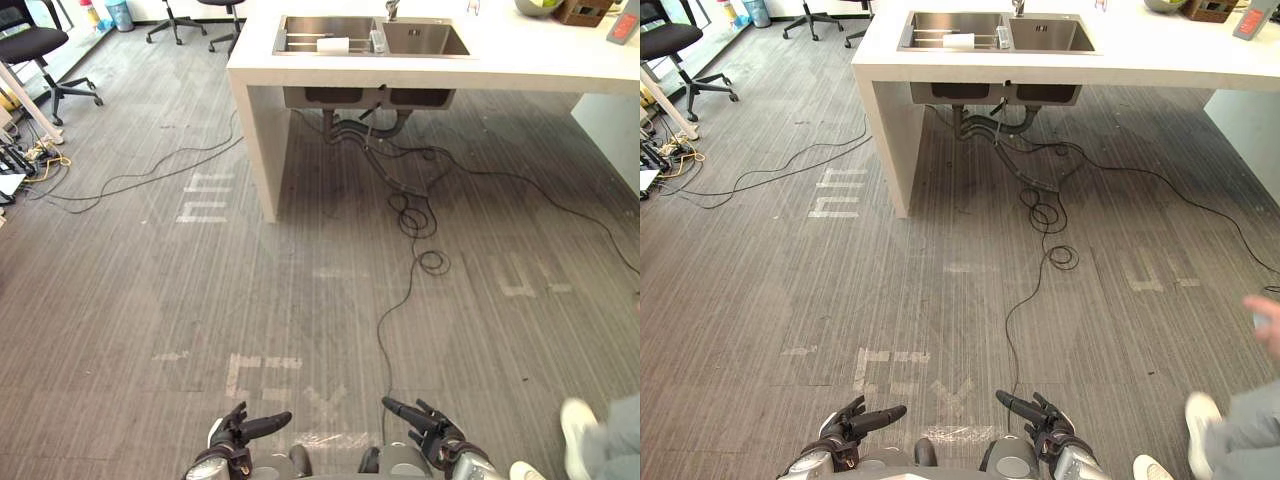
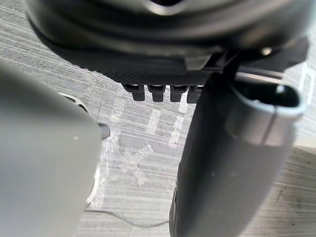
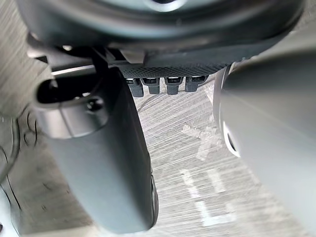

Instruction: Walk over to the sink, pick up the cup, carry it to the dishwasher, place the cup inside the dishwasher, then close the dishwasher door

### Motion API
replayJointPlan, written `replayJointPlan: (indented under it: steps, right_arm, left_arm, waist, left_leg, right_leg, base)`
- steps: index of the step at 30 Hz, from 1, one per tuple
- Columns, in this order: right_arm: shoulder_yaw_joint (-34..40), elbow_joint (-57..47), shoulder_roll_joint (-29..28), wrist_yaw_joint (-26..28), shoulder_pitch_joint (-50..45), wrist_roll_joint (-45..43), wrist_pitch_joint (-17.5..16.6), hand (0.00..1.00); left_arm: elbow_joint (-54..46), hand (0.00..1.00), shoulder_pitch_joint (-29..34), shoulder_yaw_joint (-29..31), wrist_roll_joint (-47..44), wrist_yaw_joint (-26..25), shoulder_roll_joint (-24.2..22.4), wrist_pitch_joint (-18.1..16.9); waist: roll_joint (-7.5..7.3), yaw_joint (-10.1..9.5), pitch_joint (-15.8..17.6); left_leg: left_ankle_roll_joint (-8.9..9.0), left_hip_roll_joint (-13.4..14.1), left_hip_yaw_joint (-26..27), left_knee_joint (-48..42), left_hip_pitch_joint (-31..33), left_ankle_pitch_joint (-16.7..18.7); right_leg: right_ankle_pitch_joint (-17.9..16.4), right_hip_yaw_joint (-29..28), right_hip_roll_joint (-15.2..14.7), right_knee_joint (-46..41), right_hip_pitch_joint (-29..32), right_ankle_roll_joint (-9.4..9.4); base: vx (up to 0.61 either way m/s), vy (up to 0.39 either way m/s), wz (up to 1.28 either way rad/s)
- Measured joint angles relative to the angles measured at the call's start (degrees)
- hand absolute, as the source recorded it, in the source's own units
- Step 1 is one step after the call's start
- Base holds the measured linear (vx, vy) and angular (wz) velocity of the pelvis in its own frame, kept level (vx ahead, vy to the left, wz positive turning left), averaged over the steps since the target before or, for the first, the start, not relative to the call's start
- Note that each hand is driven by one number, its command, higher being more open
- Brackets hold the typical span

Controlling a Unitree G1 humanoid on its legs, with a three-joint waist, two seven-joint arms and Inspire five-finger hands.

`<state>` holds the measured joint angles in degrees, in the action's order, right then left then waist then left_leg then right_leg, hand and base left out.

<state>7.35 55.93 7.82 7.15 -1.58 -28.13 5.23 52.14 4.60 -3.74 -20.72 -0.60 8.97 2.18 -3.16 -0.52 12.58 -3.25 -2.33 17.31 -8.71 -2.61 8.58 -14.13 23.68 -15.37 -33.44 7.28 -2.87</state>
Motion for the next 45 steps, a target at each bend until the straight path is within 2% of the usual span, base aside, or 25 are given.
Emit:
replayJointPlan:
  steps: [4, 5, 7, 9, 12, 13, 14, 15, 17, 19, 21, 23, 24, 25, 28, 31, 33, 35, 36, 37, 38, 39, 42, 44, 45]
  right_arm:
    - [0.1, -0.4, 0.8, 0.4, 1.1, -4.1, -1.2, 1.0]
    - [0.2, -0.5, 1.0, 0.5, 1.3, -4.5, -1.4, 1.0]
    - [0.1, -1.0, 1.2, 0.6, 2.0, -5.6, -1.0, 1.0]
    - [0.2, -3.2, 1.5, 0.7, 2.2, -6.2, -0.2, 1.0]
    - [0.5, -7.1, 2.1, 1.7, 2.5, -6.7, 1.4, 1.0]
    - [0.8, -8.2, 1.9, 1.7, 1.9, -6.8, 2.1, 1.0]
    - [0.8, -8.3, 1.9, 1.7, 1.6, -7.0, 2.3, 1.0]
    - [1.4, -8.4, 2.0, 1.6, 1.4, -8.2, 2.5, 1.0]
    - [1.4, -8.3, 2.7, 1.4, 2.3, -8.6, 2.9, 1.0]
    - [1.7, -8.3, 2.8, 1.3, 3.0, -8.9, 3.2, 1.0]
    - [2.3, -7.5, 3.1, 0.8, 2.7, -8.8, 4.2, 1.0]
    - [2.6, -7.3, 3.4, 0.6, 1.4, -8.4, 4.5, 1.0]
    - [2.5, -6.8, 3.3, 0.5, 0.7, -7.9, 4.6, 1.0]
    - [2.4, -6.1, 3.2, 0.5, 0.2, -7.5, 4.7, 1.0]
    - [2.4, -3.5, 3.2, 0.4, 0.3, -7.0, 4.1, 1.0]
    - [2.5, -3.7, 3.4, 0.4, 0.4, -6.5, 2.7, 1.0]
    - [2.4, -3.9, 3.6, -0.1, 0.8, -6.6, 2.2, 1.0]
    - [2.7, -3.2, 3.4, -0.7, 1.6, -6.6, 2.0, 1.0]
    - [2.7, -3.0, 3.3, -0.7, 1.6, -6.6, 2.0, 1.0]
    - [2.6, -2.8, 2.8, -0.5, 1.6, -6.6, 1.8, 1.0]
    - [2.7, -2.9, 2.6, -0.3, 1.5, -6.6, 1.6, 1.0]
    - [2.7, -2.9, 2.4, 0.0, 1.4, -6.6, 1.1, 1.0]
    - [2.4, -2.4, 2.4, -0.1, 1.8, -6.6, 1.1, 1.0]
    - [2.4, -0.7, 2.0, 0.0, 2.5, -6.6, 1.7, 1.0]
    - [2.4, 0.3, 1.6, 0.0, 2.8, -6.6, 2.0, 1.0]
  left_arm:
    - [-0.1, 1.0, -1.0, -0.4, -3.4, 0.9, 1.1, 0.0]
    - [-0.2, 1.0, -1.3, -0.7, -4.3, 0.8, 1.1, 0.1]
    - [-0.3, 1.0, -3.0, -1.6, -5.3, 0.6, 1.1, 0.7]
    - [-0.6, 1.0, -5.1, -3.5, -6.9, 0.4, 1.5, 0.9]
    - [-4.1, 1.0, -6.6, -4.7, -10.4, 0.3, 1.2, 0.9]
    - [-5.6, 1.0, -6.8, -4.9, -11.8, 0.2, 1.5, 0.7]
    - [-5.6, 1.0, -7.0, -4.8, -11.9, 0.2, 1.5, 0.6]
    - [-5.6, 1.0, -7.5, -4.9, -11.9, 0.0, 1.3, 0.5]
    - [-5.6, 1.0, -7.8, -5.1, -11.9, -0.3, 1.1, 0.4]
    - [-3.8, 1.0, -8.2, -5.2, -11.9, -0.7, 0.9, 0.7]
    - [-1.9, 1.0, -8.1, -5.4, -11.9, -0.7, -0.1, 1.1]
    - [-1.9, 1.0, -6.9, -5.4, -11.9, -0.7, -1.5, 1.0]
    - [-1.9, 1.0, -6.0, -5.6, -12.0, -0.7, -1.7, 0.6]
    - [-2.4, 1.0, -5.1, -5.1, -12.3, -0.7, -1.8, -0.9]
    - [-5.3, 1.0, -5.0, -2.7, -13.1, -0.7, -1.7, -4.1]
    - [-9.4, 1.0, -4.3, -2.6, -13.0, -0.6, -1.9, -5.9]
    - [-12.1, 1.0, -3.6, -2.6, -12.9, -0.6, -2.4, -6.8]
    - [-14.9, 1.0, -2.2, -2.8, -12.9, -0.6, -3.3, -7.9]
    - [-15.2, 1.0, -1.7, -3.0, -12.9, -0.7, -3.3, -8.0]
    - [-15.3, 1.0, -1.3, -3.0, -12.9, -0.8, -3.3, -8.0]
    - [-15.3, 1.0, -1.2, -3.0, -12.9, -0.9, -3.4, -7.9]
    - [-15.4, 1.0, -1.4, -3.0, -12.9, -0.8, -3.6, -7.9]
    - [-15.4, 1.0, -4.5, -2.8, -12.8, -1.5, -4.1, -6.9]
    - [-15.4, 1.0, -4.2, -1.1, -11.8, -2.2, -4.8, -6.7]
    - [-15.4, 1.0, -3.5, 0.0, -11.1, -2.4, -5.0, -6.8]
  waist:
    - [-0.05, 0.26, 1.8]
    - [-0.07, 0.36, 1.9]
    - [0.43, 0.56, 2.2]
    - [1.08, 1.2, 2.7]
    - [2.38, 2.09, 5.1]
    - [1.77, 2.12, 5.8]
    - [1.62, 2.15, 5.9]
    - [1.96, 2.6, 6.0]
    - [3.52, 2.72, 5.5]
    - [4.0, 2.9, 5.4]
    - [4.06, 2.98, 5.4]
    - [5.27, 3.15, 5.4]
    - [6.34, 3.17, 5.2]
    - [6.92, 3.13, 5.4]
    - [6.89, 2.8, 6.9]
    - [5.74, 2.32, 7.7]
    - [5.62, 1.66, 7.9]
    - [6.77, -0.25, 8.4]
    - [7.36, -0.47, 8.3]
    - [7.35, -1.1, 8.5]
    - [7.27, -1.39, 8.5]
    - [6.72, -1.51, 8.3]
    - [5.07, -1.96, 8.2]
    - [4.18, -3.02, 7.4]
    - [3.53, -3.14, 7.0]
  left_leg:
    - [-0.77, 2.2, -0.3, -10.4, -0.4, 7.2]
    - [-0.79, 2.5, -0.7, -11.4, -0.9, 8.2]
    - [-0.07, 3.1, -2.0, -12.2, -1.0, 9.1]
    - [0.2, 3.3, -3.7, -11.8, -1.2, 9.2]
    - [2.31, 4.2, -6.4, -11.4, -3.5, 9.7]
    - [4.51, 4.1, -7.4, -11.5, -5.3, 11.1]
    - [4.97, 4.1, -7.6, -11.5, -5.8, 11.7]
    - [6.34, 5.0, -9.0, -11.5, -6.6, 13.0]
    - [8.23, 7.7, -8.9, -10.8, -6.8, 14.6]
    - [7.61, 10.2, -8.7, -10.8, -7.4, 16.4]
    - [9.42, 11.9, -8.0, -16.5, -6.5, 13.7]
    - [9.24, 15.5, -6.1, -30.3, -1.3, 8.3]
    - [8.41, 18.5, -6.2, -39.0, 2.8, 2.2]
    - [7.22, 20.4, -7.6, -48.8, 7.8, 0.1]
    - [5.97, 17.8, -6.9, -59.6, 17.5, 5.8]
    - [4.47, 11.9, 0.8, -39.2, 21.8, 7.2]
    - [5.84, 7.1, 0.2, -20.2, 22.6, 4.0]
    - [5.84, 5.2, -1.2, 0.1, 20.4, -5.8]
    - [5.72, 5.5, -1.0, 1.9, 20.1, -8.3]
    - [3.02, 6.1, -0.8, 1.7, 18.9, -14.6]
    - [2.02, 6.4, -0.6, 1.4, 18.3, -17.2]
    - [-0.9, 6.0, -0.7, 0.2, 18.3, -19.5]
    - [-1.92, 3.7, 0.2, -6.7, 20.7, -12.6]
    - [-2.62, 2.7, 2.3, -8.6, 19.3, -8.6]
    - [-2.76, 1.9, 3.4, -8.5, 17.7, -7.2]
  right_leg:
    - [5.3, -3.0, -3.0, -18.6, 5.9, 4.85]
    - [3.8, -3.7, -2.6, -19.9, 7.0, 3.23]
    - [0.8, -3.7, -1.3, -14.9, 9.4, 2.5]
    - [1.2, -3.6, -0.2, -6.4, 12.3, 1.75]
    - [7.2, -4.4, 2.4, 11.8, 13.2, -0.2]
    - [10.3, -4.5, 2.2, 15.8, 12.0, -0.15]
    - [12.3, -4.7, 2.1, 15.9, 11.6, 0.64]
    - [17.6, -4.9, 2.0, 13.7, 11.5, 2.85]
    - [14.6, -4.1, 3.2, 7.2, 14.3, 5.53]
    - [7.8, -3.2, 3.9, -0.8, 17.1, 6.37]
    - [3.1, -2.8, 4.0, -4.9, 17.0, 7.52]
    - [-0.7, -2.4, 5.4, -5.9, 14.9, 8.09]
    - [-2.3, -1.7, 7.1, -5.0, 12.9, 8.84]
    - [-4.0, -1.4, 8.8, -3.8, 10.6, 10.07]
    - [-5.8, -1.2, 10.6, -0.1, 3.5, 12.22]
    - [-5.4, -2.0, 10.6, 5.4, -3.0, 11.27]
    - [-5.2, -3.0, 10.6, 8.1, -5.5, 10.1]
    - [-5.4, -5.5, 13.5, 12.0, -10.9, 6.14]
    - [-5.7, -6.0, 14.3, 12.6, -12.2, 5.48]
    - [-6.7, -7.4, 15.0, 13.0, -14.6, 4.03]
    - [-6.9, -8.2, 15.1, 13.3, -15.6, 3.71]
    - [-7.3, -9.0, 14.4, 14.1, -16.8, 2.87]
    - [-7.2, -11.6, 11.3, 14.2, -17.3, 2.38]
    - [-6.4, -12.6, 8.2, 7.4, -15.3, -0.59]
    - [-4.8, -12.5, 5.9, -0.7, -12.1, -3.73]
  base:
    - [0.09, 0.052, -0.04]
    - [0.17, 0.032, 0.15]
    - [0.2, -0.003, 0.3]
    - [0.24, -0.046, 0.49]
    - [0.33, -0.151, 0.64]
    - [0.35, -0.247, 0.58]
    - [0.42, -0.355, 0.84]
    - [0.28, -0.278, 0.71]
    - [0.34, -0.315, 0.38]
    - [0.38, -0.302, 0.0]
    - [0.38, -0.259, 0.02]
    - [0.39, -0.272, -0.03]
    - [0.41, -0.244, -0.01]
    - [0.39, -0.237, -0.03]
    - [0.41, -0.162, -0.09]
    - [0.39, -0.085, -0.18]
    - [0.44, -0.039, -0.31]
    - [0.45, 0.011, -0.58]
    - [0.43, 0.083, -0.68]
    - [0.44, 0.102, -0.51]
    - [0.45, 0.127, -0.5]
    - [0.45, 0.134, -0.16]
    - [0.45, 0.151, -0.02]
    - [0.46, 0.159, -0.36]
    - [0.4, 0.129, -0.33]
